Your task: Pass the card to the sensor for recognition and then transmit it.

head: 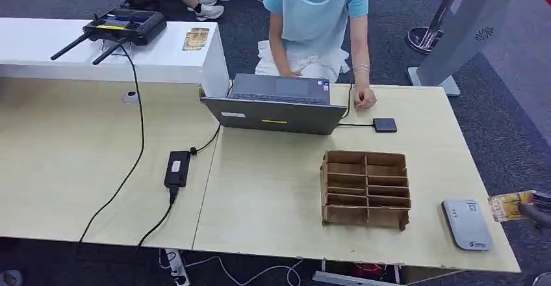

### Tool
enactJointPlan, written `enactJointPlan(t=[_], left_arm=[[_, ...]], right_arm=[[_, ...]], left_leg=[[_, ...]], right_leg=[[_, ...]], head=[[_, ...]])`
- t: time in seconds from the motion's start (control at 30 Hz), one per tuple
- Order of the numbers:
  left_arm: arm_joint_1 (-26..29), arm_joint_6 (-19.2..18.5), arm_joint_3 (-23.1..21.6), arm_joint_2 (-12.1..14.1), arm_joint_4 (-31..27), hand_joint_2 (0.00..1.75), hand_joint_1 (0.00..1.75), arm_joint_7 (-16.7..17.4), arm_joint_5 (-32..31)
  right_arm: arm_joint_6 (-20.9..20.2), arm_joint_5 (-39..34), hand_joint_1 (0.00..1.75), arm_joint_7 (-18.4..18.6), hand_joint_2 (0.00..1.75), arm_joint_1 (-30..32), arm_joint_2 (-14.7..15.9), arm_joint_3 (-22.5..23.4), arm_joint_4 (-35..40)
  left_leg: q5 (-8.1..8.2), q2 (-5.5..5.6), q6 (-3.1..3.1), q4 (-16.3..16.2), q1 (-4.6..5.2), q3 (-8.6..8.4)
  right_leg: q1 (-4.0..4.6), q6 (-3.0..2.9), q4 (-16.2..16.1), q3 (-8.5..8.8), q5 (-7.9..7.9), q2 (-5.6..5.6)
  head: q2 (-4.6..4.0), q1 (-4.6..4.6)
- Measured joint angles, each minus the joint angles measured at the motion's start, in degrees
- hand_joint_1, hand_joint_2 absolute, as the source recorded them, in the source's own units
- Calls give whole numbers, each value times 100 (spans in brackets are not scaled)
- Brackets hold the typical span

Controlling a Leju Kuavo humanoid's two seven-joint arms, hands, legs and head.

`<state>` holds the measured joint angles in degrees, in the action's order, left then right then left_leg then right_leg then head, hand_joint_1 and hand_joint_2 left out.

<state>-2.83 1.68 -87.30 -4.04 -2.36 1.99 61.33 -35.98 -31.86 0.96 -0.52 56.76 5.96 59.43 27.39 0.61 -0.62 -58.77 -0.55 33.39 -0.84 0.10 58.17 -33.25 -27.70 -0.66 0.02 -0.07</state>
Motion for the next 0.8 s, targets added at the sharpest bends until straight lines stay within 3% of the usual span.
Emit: enactJointPlan(t=[0.2, 0.37, 0.6, 0.8], left_arm=[[1, -44, -4, 20, -2, 0, 0, 0, -48], [-6, -44, -4, 31, -2, 0, 0, 0, -79], [-15, -48, -7, 52, -2, 0, 0, 9, -114], [-15, -48, -7, 55, -2, 0, 0, 9, -116]], right_arm=[[188, 573, 175, -371, 175, -322, -177, -476, -613], [405, 942, 175, -463, 175, -554, -369, -743, -1032], [612, 1252, 175, -601, 175, -783, -748, -944, -1493], [636, 1302, 175, -632, 175, -878, -887, -974, -1661]], left_leg=[[0, 0, 0, 0, 1, 0], [0, 0, 0, 0, 1, -2], [0, 1, 0, 1, -1, -1], [0, -3, 0, 0, -1, -2]], right_leg=[[-1, 0, 0, 2, 1, -1], [-1, 0, 1, 2, 1, 1], [1, -1, 3, 2, 1, -2], [2, -1, 4, 2, 1, 4]], head=[[0, 0], [0, 0], [-2, 0], [-2, 0]])
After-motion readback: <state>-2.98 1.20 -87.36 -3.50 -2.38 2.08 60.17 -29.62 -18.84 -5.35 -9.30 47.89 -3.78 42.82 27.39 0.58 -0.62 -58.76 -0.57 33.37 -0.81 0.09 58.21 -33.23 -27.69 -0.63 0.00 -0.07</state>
